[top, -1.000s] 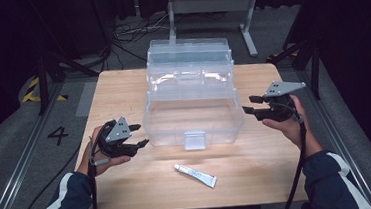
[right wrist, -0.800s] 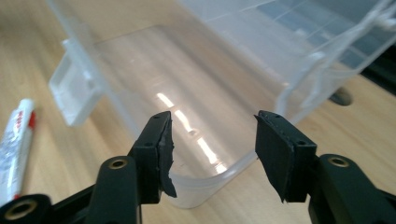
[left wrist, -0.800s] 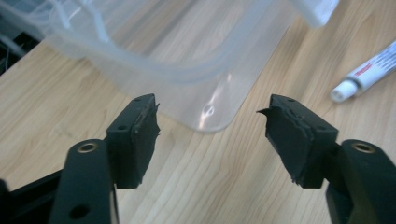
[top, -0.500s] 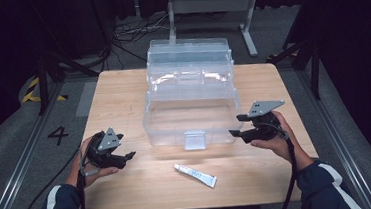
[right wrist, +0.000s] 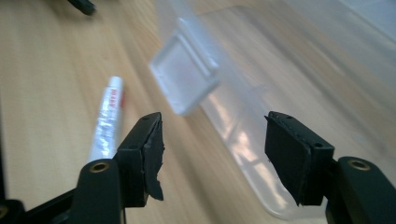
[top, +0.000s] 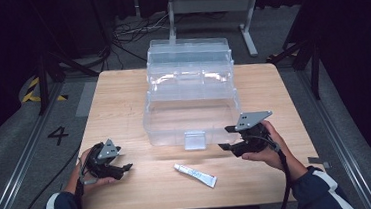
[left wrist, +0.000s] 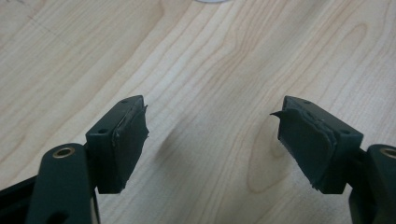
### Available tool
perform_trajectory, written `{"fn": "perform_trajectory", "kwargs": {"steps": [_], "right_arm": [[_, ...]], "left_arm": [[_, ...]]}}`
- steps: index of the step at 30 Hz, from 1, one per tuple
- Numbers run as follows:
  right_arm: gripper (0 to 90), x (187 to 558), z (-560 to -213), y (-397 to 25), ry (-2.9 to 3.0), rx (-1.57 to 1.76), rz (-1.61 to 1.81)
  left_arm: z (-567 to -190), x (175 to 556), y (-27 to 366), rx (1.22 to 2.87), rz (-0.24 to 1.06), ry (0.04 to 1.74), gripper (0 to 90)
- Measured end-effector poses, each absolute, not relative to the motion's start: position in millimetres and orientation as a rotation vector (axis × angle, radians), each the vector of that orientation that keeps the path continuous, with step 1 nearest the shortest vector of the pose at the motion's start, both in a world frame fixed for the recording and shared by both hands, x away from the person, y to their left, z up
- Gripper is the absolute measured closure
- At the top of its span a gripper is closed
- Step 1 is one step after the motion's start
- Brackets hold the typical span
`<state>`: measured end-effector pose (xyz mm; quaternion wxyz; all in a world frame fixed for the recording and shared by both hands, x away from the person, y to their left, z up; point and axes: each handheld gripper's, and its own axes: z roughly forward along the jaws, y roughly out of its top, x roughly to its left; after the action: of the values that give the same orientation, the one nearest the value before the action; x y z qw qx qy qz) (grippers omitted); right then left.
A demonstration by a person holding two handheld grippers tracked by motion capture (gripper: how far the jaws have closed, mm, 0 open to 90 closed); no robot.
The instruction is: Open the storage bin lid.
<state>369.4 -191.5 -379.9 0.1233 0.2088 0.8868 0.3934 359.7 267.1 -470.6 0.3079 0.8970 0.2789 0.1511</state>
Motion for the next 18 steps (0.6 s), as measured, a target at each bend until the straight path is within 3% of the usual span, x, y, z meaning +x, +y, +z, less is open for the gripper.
{"fn": "perform_trajectory", "kwargs": {"steps": [18], "right_arm": [[39.9,357,-414,-131,2.803,0.399,1.036]], "left_arm": [[-482,364,276,2.268,0.308,0.808,15.4]]}}
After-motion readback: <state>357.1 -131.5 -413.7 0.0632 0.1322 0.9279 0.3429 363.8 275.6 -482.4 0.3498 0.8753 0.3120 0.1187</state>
